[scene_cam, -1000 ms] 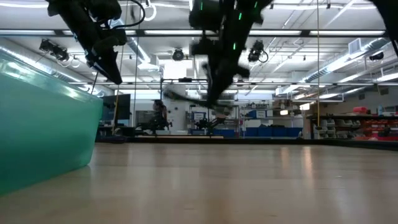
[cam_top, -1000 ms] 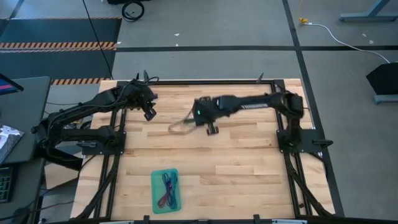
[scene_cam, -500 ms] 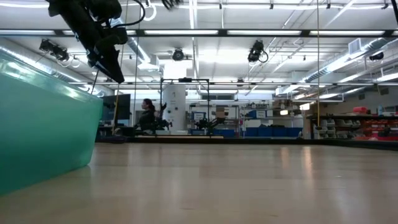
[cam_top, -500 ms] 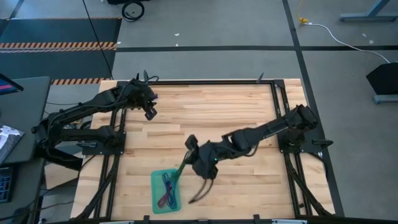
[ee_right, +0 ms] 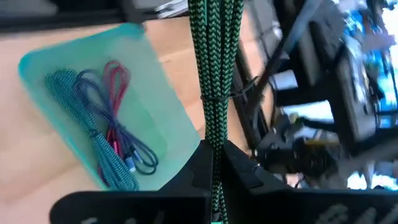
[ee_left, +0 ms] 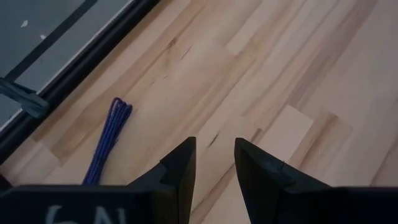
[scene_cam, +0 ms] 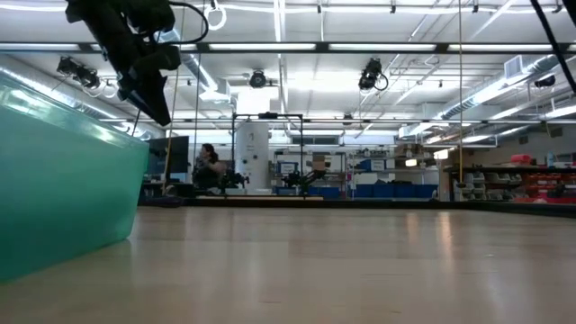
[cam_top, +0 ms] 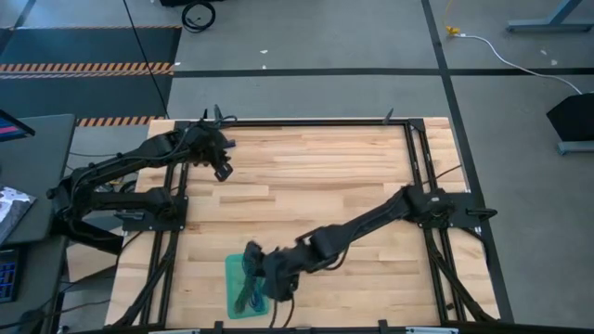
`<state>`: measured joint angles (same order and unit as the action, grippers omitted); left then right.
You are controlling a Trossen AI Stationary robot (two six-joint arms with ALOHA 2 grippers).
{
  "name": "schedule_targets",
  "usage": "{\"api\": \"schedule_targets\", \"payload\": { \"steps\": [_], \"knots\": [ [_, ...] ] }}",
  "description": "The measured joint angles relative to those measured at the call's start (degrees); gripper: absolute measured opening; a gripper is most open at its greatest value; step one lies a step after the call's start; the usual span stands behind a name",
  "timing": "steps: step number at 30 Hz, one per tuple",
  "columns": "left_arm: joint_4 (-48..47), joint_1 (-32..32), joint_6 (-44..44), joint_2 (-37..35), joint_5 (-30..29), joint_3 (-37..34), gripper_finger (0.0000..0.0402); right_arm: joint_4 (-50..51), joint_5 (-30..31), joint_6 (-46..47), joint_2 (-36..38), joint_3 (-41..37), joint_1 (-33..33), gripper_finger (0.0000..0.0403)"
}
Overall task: Pick and place USB-C Cables
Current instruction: Put the green charger cable into the green bin
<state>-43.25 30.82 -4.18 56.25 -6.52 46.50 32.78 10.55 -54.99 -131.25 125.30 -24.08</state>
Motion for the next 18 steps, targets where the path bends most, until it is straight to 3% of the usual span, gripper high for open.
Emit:
{"api": "schedule_targets", "payload": {
  "steps": [5,18],
  "knots": [
    [-0.67,-1.38,-0.73,0.0,0.0,0.0,0.0119,1.59,1.59,-12.31,-7.49,6.78,-1.09,0.0014],
    [-3.04,-6.8,-3.06,0.0,-0.02,0.0,0.0119,3.29,6.14,-11.29,-12.32,6.35,-1.02,0.0014]
  ]
}}
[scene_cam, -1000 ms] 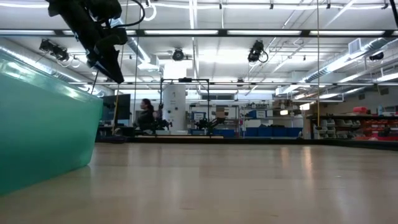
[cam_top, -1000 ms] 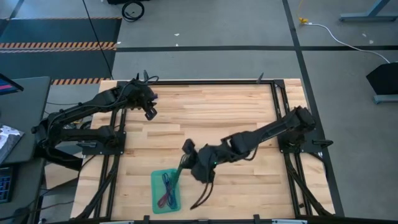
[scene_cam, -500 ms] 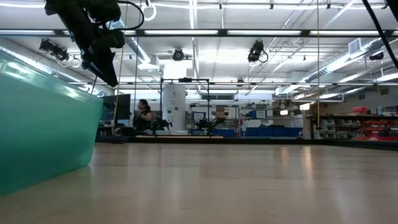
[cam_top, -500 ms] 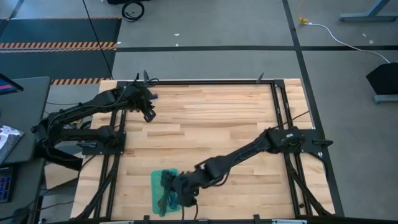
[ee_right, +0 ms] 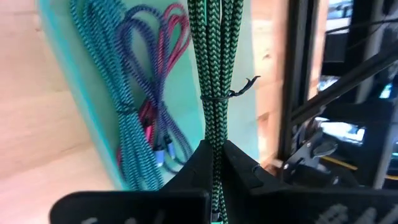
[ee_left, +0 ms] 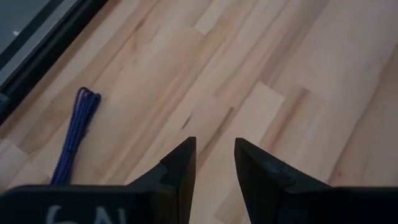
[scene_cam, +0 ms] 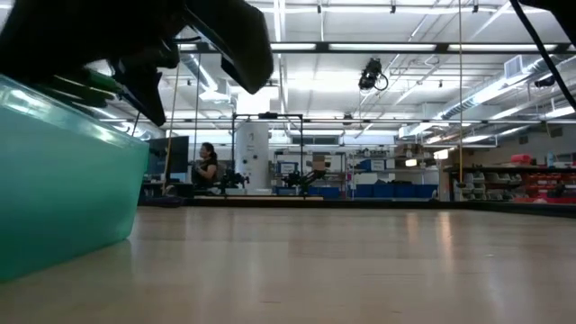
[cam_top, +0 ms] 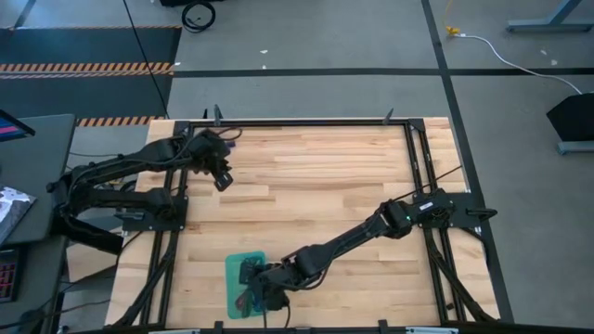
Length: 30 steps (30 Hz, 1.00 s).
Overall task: Pick and place USB-C Cables
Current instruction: Put the green charger cable into the green bin
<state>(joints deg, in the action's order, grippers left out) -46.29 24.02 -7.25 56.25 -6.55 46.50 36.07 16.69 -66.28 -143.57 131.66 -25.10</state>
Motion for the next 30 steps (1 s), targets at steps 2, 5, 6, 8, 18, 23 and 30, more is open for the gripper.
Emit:
{"api": "schedule_targets", "payload": {
  "steps": [2,5,6,8,18,23,30],
  "knots": [
    [-0.27,-0.53,0.01,0.0,0.02,0.0,0.0119,1.12,-0.78,0.11,0.01,0.0,0.04,0.0014],
    [-0.62,-0.9,0.37,0.0,0.0,0.0,0.0119,2.99,-1.75,1.99,0.04,-0.01,-0.02,0.0014],
    [-0.72,-0.9,0.37,0.0,0.0,0.0,0.0119,3.22,-1.84,2.77,0.04,-0.02,-0.02,0.0016],
    [-0.72,-0.9,0.39,0.0,0.0,0.0,0.0119,3.46,-1.94,3.95,0.06,-0.02,0.06,0.0028],
    [-0.89,-0.9,0.43,0.0,-0.04,0.0,0.0119,3.5,-4.51,6.69,0.09,-0.04,1.03,0.0064],
    [-1.7,-0.9,0.4,0.0,-1.42,0.0,0.0119,3.5,-8.65,8.98,0.09,-0.04,1.41,0.0067],
    [-1.7,-0.9,0.39,0.0,-1.53,0.0,0.0119,3.28,-8.42,7.08,0.09,-0.04,2.58,0.0079]
  ]
}}
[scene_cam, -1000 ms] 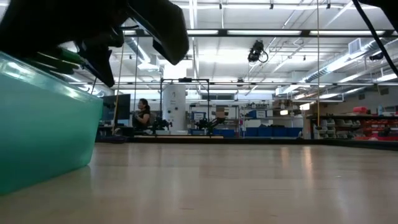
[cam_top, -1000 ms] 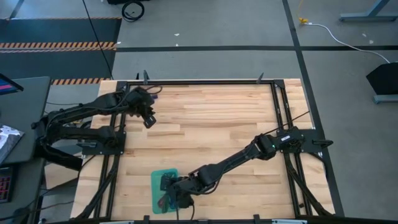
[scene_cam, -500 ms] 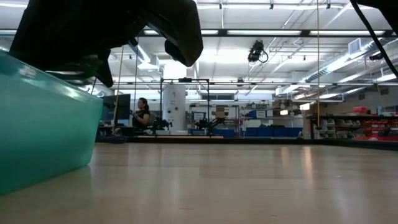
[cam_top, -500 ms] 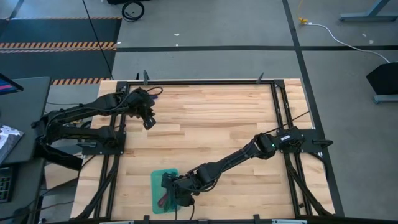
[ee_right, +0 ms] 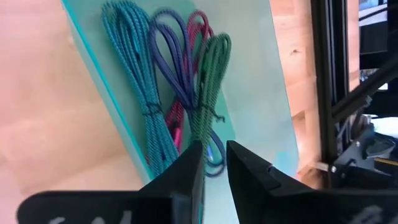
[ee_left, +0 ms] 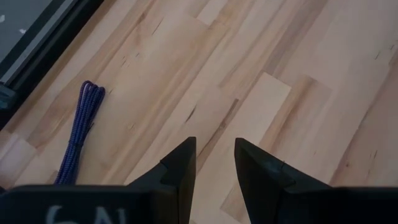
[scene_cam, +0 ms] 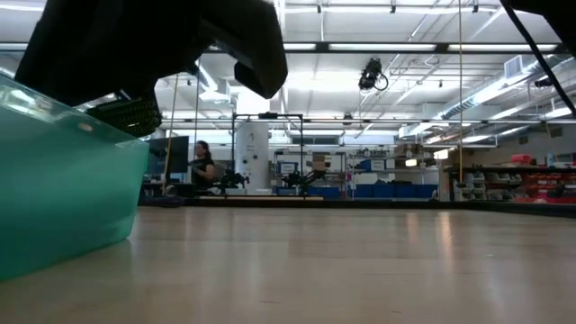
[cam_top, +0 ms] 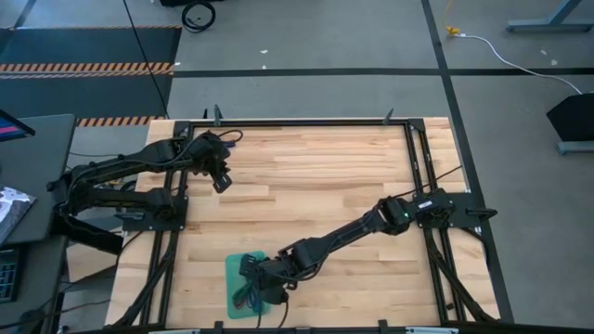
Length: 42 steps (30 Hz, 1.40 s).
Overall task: Pick and place USB-C Cables
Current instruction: Put the green charger cable into the green bin
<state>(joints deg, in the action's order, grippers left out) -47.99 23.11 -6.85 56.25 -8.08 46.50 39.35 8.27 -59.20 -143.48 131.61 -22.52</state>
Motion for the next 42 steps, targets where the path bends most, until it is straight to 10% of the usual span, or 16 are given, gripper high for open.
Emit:
{"api": "schedule_targets", "payload": {
  "steps": [11,20,31,42],
  "knots": [
    [0.45,0.0,-0.02,0.0,-0.02,0.0,0.0119,-10.43,0.44,-5.14,0.13,-2.39,1.4,0.008],
    [0.55,0.0,0.04,0.0,0.0,0.0,0.0119,-11.19,12.65,-4.25,3.14,-2.73,-0.43,0.008],
    [-2.94,0.0,0.04,-0.02,-0.02,0.0,0.0119,13.43,4.45,35.84,9.51,-2.6,-0.74,0.0079],
    [-3.28,0.0,-0.26,-0.02,0.0,0.0,0.0119,11.94,3.99,38.38,9.45,-12.66,2.02,0.0079]
  ]
}}
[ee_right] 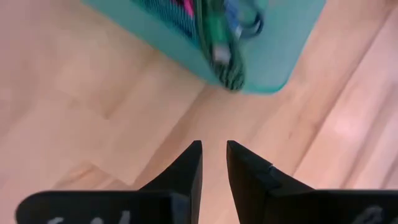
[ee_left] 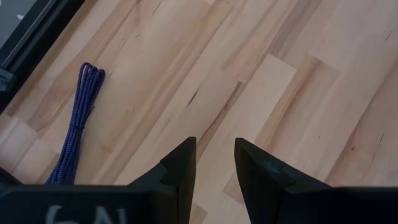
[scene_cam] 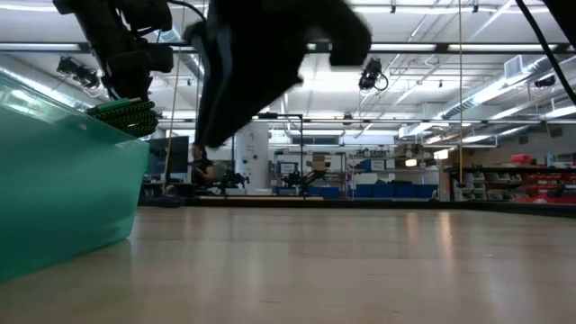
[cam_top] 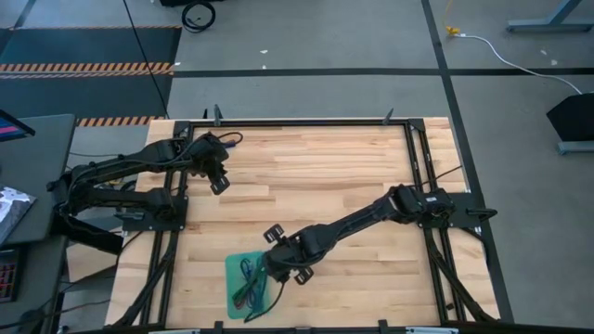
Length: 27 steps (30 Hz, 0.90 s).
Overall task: Pick and place USB-C Cables
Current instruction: Put the green charger cable into the green bin, then put the purple charger cable into the green bin
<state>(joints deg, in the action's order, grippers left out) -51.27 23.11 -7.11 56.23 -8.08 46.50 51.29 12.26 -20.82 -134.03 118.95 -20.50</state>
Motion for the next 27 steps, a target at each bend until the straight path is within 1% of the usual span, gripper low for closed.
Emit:
{"api": "schedule_targets", "payload": {
  "steps": [3,7,10,15,17,19,21,24,27],
  "knots": [
    [-0.06,0.0,0.0,0.0,0.0,0.0,0.0119,-4.23,-0.24,-1.22,-0.09,-1.25,0.73,0.0079],
    [-0.09,0.0,0.2,0.0,0.0,0.0,0.0119,-9.07,-1.41,-4.94,-0.01,-0.91,0.61,0.0079],
    [-0.09,0.0,0.2,0.0,0.0,0.0,0.0119,-14.49,-2.21,-6.95,-0.01,-0.67,0.27,0.0079],
    [-0.09,0.0,0.2,0.0,0.0,0.0,0.0119,-22.22,-1.84,-7.24,-0.01,-1.11,0.31,0.0079],
    [-0.13,0.0,0.2,0.0,0.0,0.0,0.0119,-21.62,-1.47,-7.26,-0.01,-1.14,0.36,0.0079],
    [-0.25,0.0,0.2,0.0,-0.01,0.0,0.0119,-18.58,-1.23,-7.17,-0.01,-1.15,0.33,0.0079],
    [-0.59,0.0,0.28,0.0,-0.56,0.0,0.0119,-13.89,0.22,-5.92,-0.01,-1.18,0.25,0.0079],
    [-0.66,0.04,0.0,0.0,-3.67,0.0,0.0119,-6.02,3.9,-2.06,0.1,-1.24,0.27,0.0079],
    [-0.15,1.41,-1.29,0.44,-5.54,0.0,0.0115,1.09,4.58,2.96,1.06,-1.26,0.38,0.0079]
  ]
}}
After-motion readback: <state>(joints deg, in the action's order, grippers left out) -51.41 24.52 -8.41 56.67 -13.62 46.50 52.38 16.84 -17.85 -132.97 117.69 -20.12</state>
